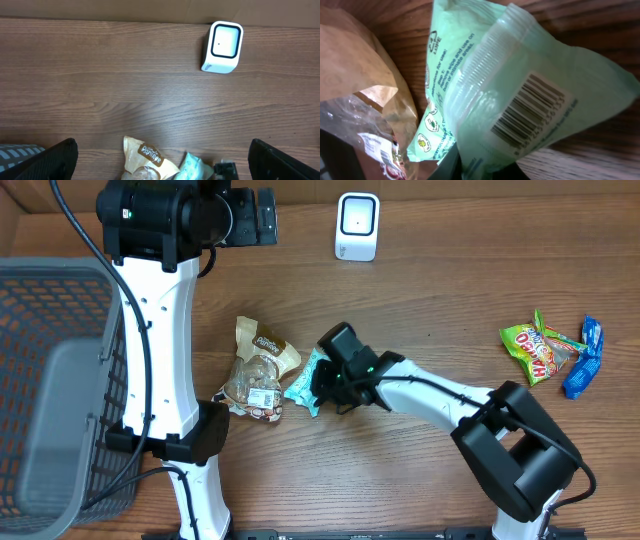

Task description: Scan the item barcode

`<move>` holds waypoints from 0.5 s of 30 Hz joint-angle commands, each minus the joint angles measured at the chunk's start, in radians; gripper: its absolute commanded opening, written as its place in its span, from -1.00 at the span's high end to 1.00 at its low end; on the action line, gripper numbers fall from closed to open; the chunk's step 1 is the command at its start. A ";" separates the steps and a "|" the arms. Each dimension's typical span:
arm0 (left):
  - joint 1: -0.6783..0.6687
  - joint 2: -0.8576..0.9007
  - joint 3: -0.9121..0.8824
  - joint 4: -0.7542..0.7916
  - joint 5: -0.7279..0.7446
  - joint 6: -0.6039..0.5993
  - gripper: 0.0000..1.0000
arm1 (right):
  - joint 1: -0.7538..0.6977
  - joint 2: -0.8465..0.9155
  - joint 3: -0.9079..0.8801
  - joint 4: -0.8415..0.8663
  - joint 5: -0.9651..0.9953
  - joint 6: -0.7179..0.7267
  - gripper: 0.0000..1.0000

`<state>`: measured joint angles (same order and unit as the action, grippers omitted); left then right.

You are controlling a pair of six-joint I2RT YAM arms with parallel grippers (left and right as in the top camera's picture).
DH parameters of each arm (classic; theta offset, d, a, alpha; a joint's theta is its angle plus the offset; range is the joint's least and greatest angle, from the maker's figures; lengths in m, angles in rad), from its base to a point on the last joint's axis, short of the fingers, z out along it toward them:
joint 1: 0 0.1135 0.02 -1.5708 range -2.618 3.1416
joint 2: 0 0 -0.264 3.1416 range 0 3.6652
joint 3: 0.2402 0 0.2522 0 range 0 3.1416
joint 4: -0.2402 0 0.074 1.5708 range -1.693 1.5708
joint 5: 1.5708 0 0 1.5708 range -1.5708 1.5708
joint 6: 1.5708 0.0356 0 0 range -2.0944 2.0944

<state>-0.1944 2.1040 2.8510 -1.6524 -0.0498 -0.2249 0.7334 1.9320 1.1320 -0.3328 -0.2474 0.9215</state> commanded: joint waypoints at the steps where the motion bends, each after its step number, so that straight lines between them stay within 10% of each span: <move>1: 0.004 0.000 -0.002 0.004 -0.009 0.019 -0.99 | -0.091 -0.031 0.056 -0.103 -0.036 -0.272 0.71; 5: 0.004 0.000 -0.002 0.004 -0.009 0.019 -0.99 | -0.162 -0.042 0.145 -0.248 -0.079 -0.677 0.56; 9: 0.004 0.000 -0.002 0.003 -0.009 0.019 -1.00 | -0.225 -0.042 0.237 -0.420 -0.027 -1.130 -0.05; 15: 0.004 0.000 -0.002 0.004 -0.009 0.019 -0.99 | -0.343 -0.042 0.344 -0.543 -0.127 -0.942 -0.55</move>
<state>-0.1944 2.1040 2.8510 -1.6527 -0.0502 -0.2249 0.4385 1.9224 1.4231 -0.8680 -0.2783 -0.0731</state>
